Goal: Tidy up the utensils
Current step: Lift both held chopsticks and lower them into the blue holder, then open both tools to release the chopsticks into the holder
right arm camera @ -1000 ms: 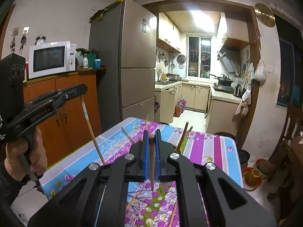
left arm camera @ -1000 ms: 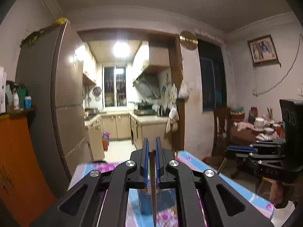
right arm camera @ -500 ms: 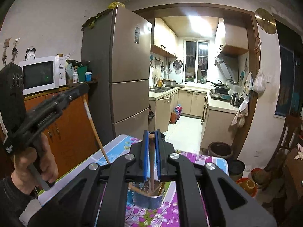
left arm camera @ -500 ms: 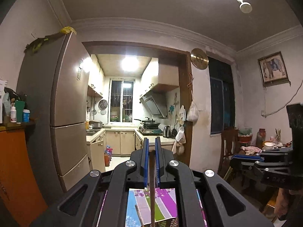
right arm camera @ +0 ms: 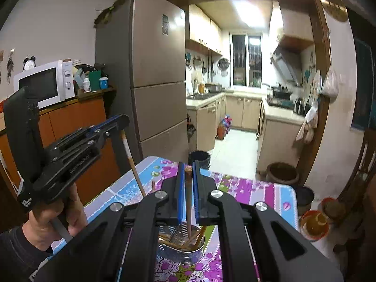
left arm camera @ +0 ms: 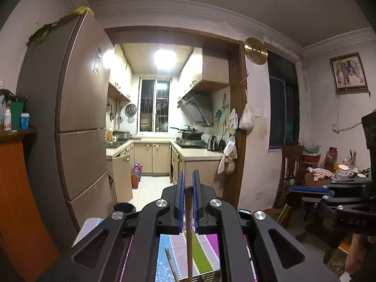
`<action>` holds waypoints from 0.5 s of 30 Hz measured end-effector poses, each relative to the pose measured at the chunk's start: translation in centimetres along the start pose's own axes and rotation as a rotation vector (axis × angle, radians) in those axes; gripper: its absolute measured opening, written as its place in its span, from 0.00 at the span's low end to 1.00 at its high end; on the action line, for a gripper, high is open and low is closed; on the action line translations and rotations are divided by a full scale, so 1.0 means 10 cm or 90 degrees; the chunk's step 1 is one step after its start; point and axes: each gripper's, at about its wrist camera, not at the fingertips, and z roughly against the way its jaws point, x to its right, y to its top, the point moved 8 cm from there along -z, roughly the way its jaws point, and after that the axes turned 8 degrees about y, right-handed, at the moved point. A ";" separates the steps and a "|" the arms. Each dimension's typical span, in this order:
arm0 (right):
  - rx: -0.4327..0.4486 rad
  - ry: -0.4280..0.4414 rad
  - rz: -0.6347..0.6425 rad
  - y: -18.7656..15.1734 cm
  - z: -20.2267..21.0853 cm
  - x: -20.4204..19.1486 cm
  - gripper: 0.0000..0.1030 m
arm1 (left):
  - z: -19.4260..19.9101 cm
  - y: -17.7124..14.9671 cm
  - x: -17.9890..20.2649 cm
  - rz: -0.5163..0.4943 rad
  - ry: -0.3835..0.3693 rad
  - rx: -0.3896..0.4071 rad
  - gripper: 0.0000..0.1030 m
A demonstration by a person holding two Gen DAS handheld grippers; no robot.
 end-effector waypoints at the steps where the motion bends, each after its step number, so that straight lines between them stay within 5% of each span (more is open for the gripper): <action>1: -0.004 0.001 -0.003 -0.02 -0.03 0.00 0.05 | -0.03 -0.04 -0.01 0.001 0.000 -0.005 0.07; 15: -0.063 0.009 -0.017 -0.31 -0.40 0.02 0.05 | -0.26 -0.31 -0.03 -0.007 0.013 -0.051 0.07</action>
